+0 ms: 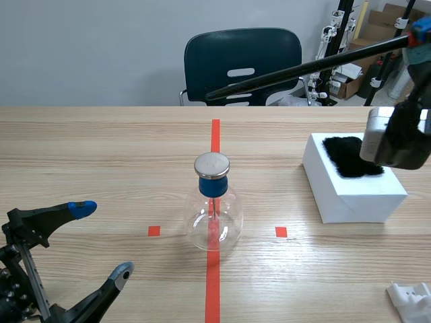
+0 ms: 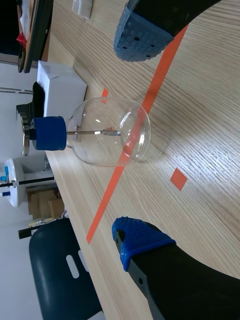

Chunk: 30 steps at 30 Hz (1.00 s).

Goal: Do the electroscope experiment. move the rod toward and away from the electroscope

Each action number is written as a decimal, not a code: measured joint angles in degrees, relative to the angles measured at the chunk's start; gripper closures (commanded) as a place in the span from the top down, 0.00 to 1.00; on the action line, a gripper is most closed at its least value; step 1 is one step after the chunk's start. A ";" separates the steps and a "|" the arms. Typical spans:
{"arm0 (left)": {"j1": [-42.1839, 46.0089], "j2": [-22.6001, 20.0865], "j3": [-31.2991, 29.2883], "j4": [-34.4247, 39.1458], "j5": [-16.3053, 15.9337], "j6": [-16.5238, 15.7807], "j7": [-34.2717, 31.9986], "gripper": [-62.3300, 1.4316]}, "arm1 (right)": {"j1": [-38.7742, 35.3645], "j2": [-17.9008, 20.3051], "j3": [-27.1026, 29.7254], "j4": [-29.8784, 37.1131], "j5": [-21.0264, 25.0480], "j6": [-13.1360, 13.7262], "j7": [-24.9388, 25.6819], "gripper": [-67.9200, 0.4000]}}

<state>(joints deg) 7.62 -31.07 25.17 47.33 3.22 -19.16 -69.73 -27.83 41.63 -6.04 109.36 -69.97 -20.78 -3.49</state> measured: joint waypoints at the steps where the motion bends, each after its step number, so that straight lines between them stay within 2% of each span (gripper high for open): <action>1: 0.00 0.00 0.00 0.00 0.00 0.00 0.00 1.00 | 0.35 0.00 -0.37 0.00 -0.72 0.98 0.02 0.01; 10: 0.00 0.00 0.00 0.00 -0.02 0.00 0.00 1.00 | 0.63 0.00 -1.81 -0.02 -4.46 3.32 1.68 0.01; 16: 0.00 0.00 0.00 0.00 -0.02 0.00 0.00 1.00 | 0.61 0.00 -1.81 -0.02 -6.67 6.29 1.70 0.01; 20: 0.00 0.00 0.00 0.00 0.00 0.00 0.00 1.00 | 0.63 0.00 -1.81 -0.02 -8.02 6.45 1.92 0.01; 30: 0.00 0.00 0.00 0.00 0.00 0.00 0.00 1.00 | 0.63 -0.02 -1.81 -0.02 -8.02 6.54 1.92 0.01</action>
<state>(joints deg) 7.62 -31.07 25.17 47.33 3.22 -19.16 -69.73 -27.20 41.60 -7.86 109.34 -78.00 -14.24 -1.56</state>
